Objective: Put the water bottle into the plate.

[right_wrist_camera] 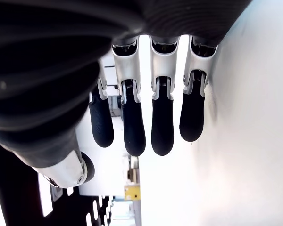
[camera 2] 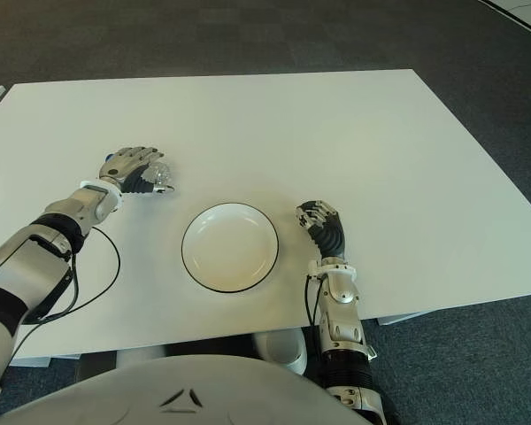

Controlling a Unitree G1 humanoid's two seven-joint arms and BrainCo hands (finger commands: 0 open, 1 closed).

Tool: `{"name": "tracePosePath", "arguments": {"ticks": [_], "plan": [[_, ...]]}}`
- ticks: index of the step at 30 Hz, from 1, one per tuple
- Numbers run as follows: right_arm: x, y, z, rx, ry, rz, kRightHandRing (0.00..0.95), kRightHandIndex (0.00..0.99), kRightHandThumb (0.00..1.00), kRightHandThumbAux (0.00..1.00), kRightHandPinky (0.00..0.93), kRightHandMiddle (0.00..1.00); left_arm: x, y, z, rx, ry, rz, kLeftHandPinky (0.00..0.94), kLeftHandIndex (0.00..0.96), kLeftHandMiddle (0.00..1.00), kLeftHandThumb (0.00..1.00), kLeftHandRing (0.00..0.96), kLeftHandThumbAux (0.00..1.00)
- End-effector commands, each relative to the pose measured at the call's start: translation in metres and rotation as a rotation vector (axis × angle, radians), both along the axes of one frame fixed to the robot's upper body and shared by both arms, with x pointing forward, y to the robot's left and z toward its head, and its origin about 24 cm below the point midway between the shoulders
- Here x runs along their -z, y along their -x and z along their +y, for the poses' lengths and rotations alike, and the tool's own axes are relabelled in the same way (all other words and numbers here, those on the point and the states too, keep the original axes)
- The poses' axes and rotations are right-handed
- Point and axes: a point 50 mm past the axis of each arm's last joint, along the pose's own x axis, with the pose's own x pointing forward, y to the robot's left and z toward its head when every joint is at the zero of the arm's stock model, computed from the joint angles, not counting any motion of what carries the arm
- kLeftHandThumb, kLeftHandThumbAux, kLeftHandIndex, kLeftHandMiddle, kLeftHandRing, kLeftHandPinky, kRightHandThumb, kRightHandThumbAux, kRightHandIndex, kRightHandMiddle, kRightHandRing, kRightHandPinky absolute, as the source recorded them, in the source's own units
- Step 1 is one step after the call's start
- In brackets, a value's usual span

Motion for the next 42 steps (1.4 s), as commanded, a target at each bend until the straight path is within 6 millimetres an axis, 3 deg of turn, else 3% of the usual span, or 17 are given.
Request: {"name": "tracePosePath", "arguments": {"ticks": [1, 25, 34, 42], "plan": [[0.011, 0.008, -0.002, 0.018, -0.012, 0.063, 0.465, 0.421, 0.708, 0.735, 0.478, 0.461, 0.016, 0.011, 0.003, -0.039, -0.013, 0.104, 0.000, 0.000, 0.000, 0.600, 0.000, 0.250], [0.011, 0.007, -0.005, 0.006, 0.002, 0.071, 0.462, 0.420, 0.705, 0.736, 0.478, 0.456, 0.022, 0.016, 0.010, -0.149, 0.091, 0.135, 0.000, 0.000, 0.000, 0.592, 0.000, 0.297], [0.011, 0.007, -0.006, 0.003, -0.004, 0.071, 0.465, 0.420, 0.704, 0.736, 0.481, 0.457, 0.021, 0.016, 0.012, -0.202, 0.170, 0.141, 0.150, 0.000, 0.000, 0.662, 0.000, 0.385], [0.012, 0.006, -0.006, 0.005, 0.002, 0.074, 0.464, 0.419, 0.703, 0.736, 0.480, 0.456, 0.021, 0.015, 0.013, -0.243, 0.205, 0.168, 0.185, 0.000, 0.000, 0.693, 0.033, 0.446]]}}
